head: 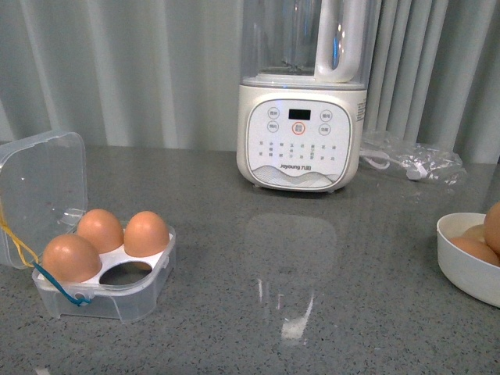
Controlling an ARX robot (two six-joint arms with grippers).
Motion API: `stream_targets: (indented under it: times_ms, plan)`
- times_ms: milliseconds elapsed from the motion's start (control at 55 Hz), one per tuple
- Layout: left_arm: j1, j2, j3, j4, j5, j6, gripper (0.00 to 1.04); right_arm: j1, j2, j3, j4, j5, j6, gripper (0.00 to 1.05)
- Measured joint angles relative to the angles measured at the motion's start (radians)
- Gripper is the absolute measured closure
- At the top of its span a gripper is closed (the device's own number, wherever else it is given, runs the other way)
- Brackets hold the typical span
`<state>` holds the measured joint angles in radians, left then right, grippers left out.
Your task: Put egg into box
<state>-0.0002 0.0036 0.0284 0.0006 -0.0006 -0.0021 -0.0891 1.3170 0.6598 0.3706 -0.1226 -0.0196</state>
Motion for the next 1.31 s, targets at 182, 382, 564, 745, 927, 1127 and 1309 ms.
stream_targets:
  times_ms: [182,382,564,745,927,1127,1309]
  plan:
    - [0.0,0.0,0.0,0.0,0.0,0.0,0.07,0.0,0.06,0.023,-0.01,-0.014,-0.011,0.07]
    - [0.0,0.0,0.0,0.0,0.0,0.0,0.07,0.003,0.103,0.046,-0.005,-0.067,-0.012,0.07]
    - [0.0,0.0,0.0,0.0,0.0,0.0,0.07,0.019,0.134,0.048,-0.005,-0.092,-0.024,0.07]
    - [0.0,0.0,0.0,0.0,0.0,0.0,0.07,0.021,0.159,0.035,0.008,-0.096,-0.031,0.07]
    - [0.0,0.0,0.0,0.0,0.0,0.0,0.07,0.021,0.163,0.029,0.014,-0.099,-0.037,0.07]
    - [0.0,0.0,0.0,0.0,0.0,0.0,0.07,0.019,0.163,0.029,0.014,-0.098,-0.038,0.17]
    - [0.0,0.0,0.0,0.0,0.0,0.0,0.07,0.019,0.163,0.029,0.014,-0.098,-0.042,0.41]
